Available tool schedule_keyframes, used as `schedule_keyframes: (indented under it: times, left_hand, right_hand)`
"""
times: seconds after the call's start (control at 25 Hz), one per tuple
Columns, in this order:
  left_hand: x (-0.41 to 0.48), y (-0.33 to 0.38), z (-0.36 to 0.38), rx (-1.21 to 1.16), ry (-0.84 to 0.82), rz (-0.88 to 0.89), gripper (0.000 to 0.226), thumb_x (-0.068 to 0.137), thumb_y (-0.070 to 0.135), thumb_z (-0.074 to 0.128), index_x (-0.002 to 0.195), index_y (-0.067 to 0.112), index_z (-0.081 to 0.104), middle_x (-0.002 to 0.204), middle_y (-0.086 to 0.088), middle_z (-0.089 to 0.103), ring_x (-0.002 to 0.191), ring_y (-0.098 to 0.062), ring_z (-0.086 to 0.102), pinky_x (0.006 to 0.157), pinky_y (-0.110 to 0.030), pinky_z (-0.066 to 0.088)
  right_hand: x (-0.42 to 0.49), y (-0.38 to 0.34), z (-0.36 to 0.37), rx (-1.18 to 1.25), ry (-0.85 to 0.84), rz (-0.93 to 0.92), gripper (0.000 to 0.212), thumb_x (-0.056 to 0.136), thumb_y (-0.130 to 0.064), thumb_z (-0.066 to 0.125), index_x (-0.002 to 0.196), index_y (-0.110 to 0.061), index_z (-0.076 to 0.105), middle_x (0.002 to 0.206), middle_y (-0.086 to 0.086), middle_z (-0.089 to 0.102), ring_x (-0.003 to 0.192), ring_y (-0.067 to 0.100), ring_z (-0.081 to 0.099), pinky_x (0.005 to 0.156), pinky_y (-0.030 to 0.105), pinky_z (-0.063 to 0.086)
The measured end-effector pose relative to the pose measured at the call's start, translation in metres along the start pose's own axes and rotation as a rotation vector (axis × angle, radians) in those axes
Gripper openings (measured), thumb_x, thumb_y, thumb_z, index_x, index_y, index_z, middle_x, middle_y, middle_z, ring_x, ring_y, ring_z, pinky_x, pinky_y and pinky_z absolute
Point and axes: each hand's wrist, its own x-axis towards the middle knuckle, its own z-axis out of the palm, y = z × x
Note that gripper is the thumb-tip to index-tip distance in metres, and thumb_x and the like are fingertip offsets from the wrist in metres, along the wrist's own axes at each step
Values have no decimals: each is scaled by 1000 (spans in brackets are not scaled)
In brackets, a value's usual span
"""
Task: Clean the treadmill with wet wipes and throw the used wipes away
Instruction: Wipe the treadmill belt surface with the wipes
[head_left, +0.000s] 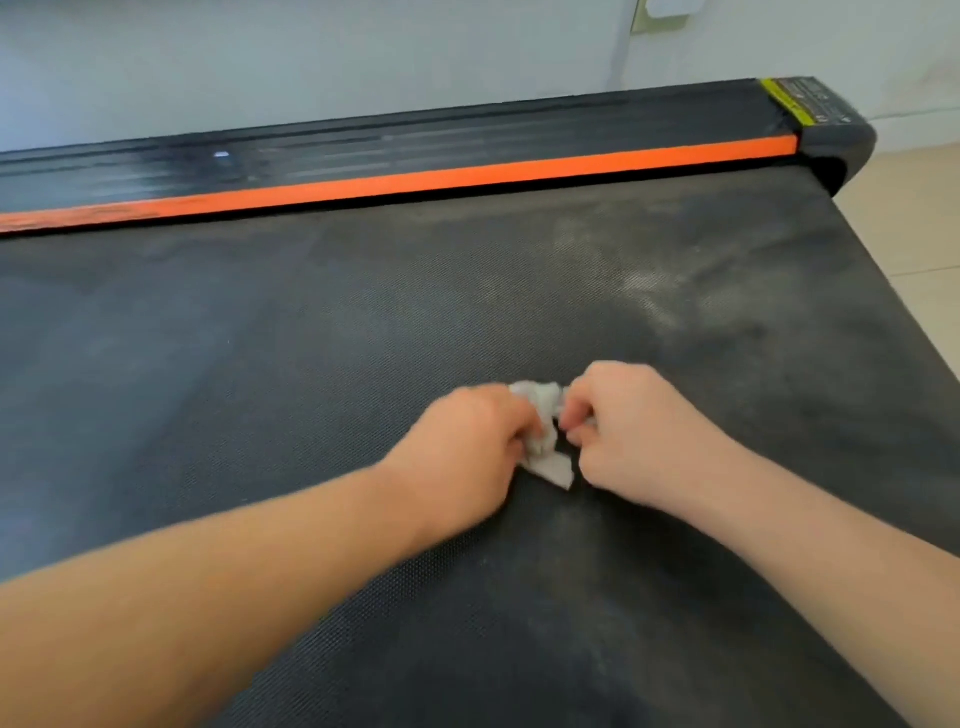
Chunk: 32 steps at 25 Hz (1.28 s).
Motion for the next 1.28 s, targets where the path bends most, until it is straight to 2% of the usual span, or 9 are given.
schedule_keyframes:
  times: [0.08, 0.2, 0.28, 0.48, 0.72, 0.84, 0.96, 1.16, 1.28]
  left_hand:
    - [-12, -12, -1, -22, -31, -4, 20, 92, 14, 62, 103, 26, 74, 101, 6, 68, 96, -18, 64, 85, -23, 44]
    - [10, -33, -13, -111, 180, -349, 20, 93, 14, 60, 90, 31, 70, 90, 6, 70, 79, -16, 66, 73, -25, 51]
    - [12, -18, -7, -193, 278, -511, 23, 93, 10, 58, 87, 30, 66, 84, 5, 67, 70, -13, 62, 60, -17, 47]
    - [-32, 42, 22, -96, -72, -183, 22, 94, 14, 57, 104, 26, 73, 100, 2, 68, 94, -22, 64, 83, -29, 50]
    - [-41, 32, 18, -103, 155, -537, 25, 95, 12, 55, 106, 23, 74, 101, -4, 68, 95, -27, 64, 86, -37, 53]
    - [-70, 82, 40, -128, 39, -372, 25, 97, 13, 54, 107, 22, 75, 103, -3, 69, 97, -25, 63, 88, -35, 52]
    - [-71, 83, 44, -222, 67, -446, 19, 95, 16, 61, 102, 22, 78, 100, 0, 72, 92, -21, 66, 85, -34, 55]
    - [-73, 107, 30, -868, 32, -596, 28, 94, 0, 58, 116, 13, 70, 100, -13, 74, 92, -26, 75, 80, -38, 64]
    - [-85, 93, 21, -574, 139, -540, 25, 94, 5, 56, 108, 18, 73, 101, -2, 73, 92, -19, 72, 85, -33, 61]
  right_hand:
    - [-15, 15, -2, 1, 30, 62, 13, 71, -8, 65, 76, -18, 71, 92, -3, 67, 94, 23, 66, 85, 36, 55]
    - [-19, 43, -14, 56, 262, 307, 9, 69, -5, 63, 67, -14, 62, 87, 0, 67, 86, 29, 64, 80, 31, 52]
    - [-23, 35, -8, 5, 230, 263, 8, 68, -9, 61, 63, -12, 55, 83, 4, 64, 79, 30, 60, 74, 29, 50]
    - [-24, 10, 1, 66, 14, 55, 11, 75, -11, 62, 68, -15, 70, 77, -2, 70, 82, 22, 67, 71, 28, 53]
    - [-32, 28, -6, 22, 184, 222, 15, 77, -10, 62, 63, -14, 63, 104, 8, 77, 100, 31, 68, 89, 32, 55]
    - [-75, 4, 24, 129, 58, 88, 13, 75, -9, 66, 71, -17, 75, 83, -3, 70, 87, 22, 65, 72, 20, 47]
    - [-86, 9, 26, 138, 140, 98, 10, 77, -7, 61, 75, -3, 70, 75, 14, 64, 75, 30, 58, 65, 32, 45]
    - [-107, 9, 10, 222, 211, 128, 36, 75, -6, 54, 106, -9, 72, 109, 10, 72, 104, 31, 65, 90, 43, 55]
    - [-129, 3, 14, 21, 222, -38, 50, 81, -13, 61, 131, -20, 64, 153, 7, 44, 141, 30, 41, 106, 46, 47]
